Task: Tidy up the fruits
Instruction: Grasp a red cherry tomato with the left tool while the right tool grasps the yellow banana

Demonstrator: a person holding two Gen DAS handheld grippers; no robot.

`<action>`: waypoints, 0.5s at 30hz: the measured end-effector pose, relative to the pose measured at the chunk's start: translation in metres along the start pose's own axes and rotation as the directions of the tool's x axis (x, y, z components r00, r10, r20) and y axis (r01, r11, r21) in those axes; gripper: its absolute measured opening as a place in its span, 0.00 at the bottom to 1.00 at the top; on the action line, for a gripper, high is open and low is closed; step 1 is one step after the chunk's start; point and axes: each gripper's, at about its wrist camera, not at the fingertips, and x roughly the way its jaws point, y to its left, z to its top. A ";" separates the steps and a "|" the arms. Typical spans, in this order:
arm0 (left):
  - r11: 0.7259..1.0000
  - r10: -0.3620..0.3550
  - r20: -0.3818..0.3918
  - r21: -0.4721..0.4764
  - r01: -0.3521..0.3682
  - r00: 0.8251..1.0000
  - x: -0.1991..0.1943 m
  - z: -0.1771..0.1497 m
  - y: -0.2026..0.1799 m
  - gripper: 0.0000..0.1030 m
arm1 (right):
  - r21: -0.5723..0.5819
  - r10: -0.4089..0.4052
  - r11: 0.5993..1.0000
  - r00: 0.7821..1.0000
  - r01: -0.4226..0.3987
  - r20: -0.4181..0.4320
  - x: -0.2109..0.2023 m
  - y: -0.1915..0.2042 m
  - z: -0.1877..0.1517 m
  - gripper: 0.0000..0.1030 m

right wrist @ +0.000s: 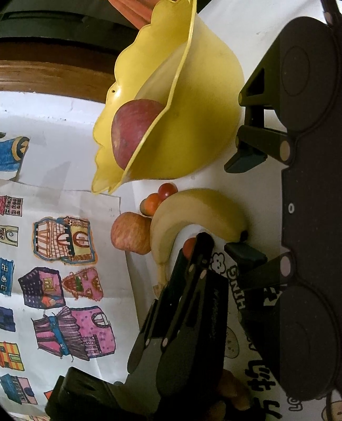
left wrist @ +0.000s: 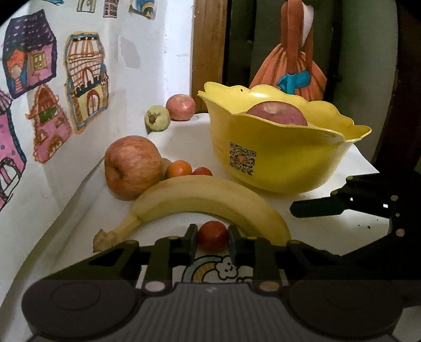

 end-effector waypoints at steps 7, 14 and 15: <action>0.989 0.087 -0.021 -0.114 -0.089 0.996 -0.017 -0.006 0.012 0.25 | 0.005 0.008 1.000 1.000 -0.008 -0.005 0.005 0.004 0.004 0.60; 0.972 0.154 -0.019 -0.175 -0.155 0.988 -0.050 -0.018 0.019 0.25 | 0.060 -0.016 0.998 1.000 0.018 -0.027 0.019 0.008 0.013 0.45; 0.972 0.157 -0.013 -0.177 -0.156 0.988 -0.055 -0.019 0.019 0.25 | 0.063 -0.027 0.998 0.999 0.029 -0.029 0.019 0.009 0.013 0.42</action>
